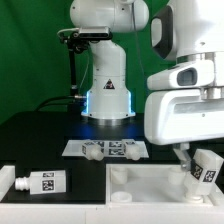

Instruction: Assemble one leg

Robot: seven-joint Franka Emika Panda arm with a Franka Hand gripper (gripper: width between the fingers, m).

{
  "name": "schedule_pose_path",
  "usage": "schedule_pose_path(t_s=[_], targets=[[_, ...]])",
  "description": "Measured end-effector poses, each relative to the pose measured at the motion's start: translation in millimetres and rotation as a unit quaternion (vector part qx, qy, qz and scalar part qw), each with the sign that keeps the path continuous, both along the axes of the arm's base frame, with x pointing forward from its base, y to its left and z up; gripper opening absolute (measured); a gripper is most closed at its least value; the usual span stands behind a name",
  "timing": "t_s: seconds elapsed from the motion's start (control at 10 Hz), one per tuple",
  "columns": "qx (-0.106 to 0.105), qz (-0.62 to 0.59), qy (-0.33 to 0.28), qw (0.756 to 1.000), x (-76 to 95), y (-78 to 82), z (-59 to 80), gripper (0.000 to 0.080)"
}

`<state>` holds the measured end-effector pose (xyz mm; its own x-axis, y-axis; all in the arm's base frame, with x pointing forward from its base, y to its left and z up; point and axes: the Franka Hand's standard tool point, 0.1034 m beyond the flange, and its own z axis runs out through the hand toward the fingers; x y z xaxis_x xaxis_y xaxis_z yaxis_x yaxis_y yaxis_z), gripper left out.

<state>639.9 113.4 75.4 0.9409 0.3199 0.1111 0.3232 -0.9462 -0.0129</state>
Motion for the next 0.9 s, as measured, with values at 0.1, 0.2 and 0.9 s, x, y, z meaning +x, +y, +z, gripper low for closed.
schedule_pose_path(t_s=[0.1, 0.2, 0.9], targets=[[-0.001, -0.01, 0.021, 1.0, -3.4, 1.1, -0.5, 0.0649], [0.0, -0.01, 0.02, 1.0, -1.8, 1.7, 1.0, 0.0649], [0.014, -0.177, 0.027, 0.984, -1.9, 1.1, 0.5, 0.0285]])
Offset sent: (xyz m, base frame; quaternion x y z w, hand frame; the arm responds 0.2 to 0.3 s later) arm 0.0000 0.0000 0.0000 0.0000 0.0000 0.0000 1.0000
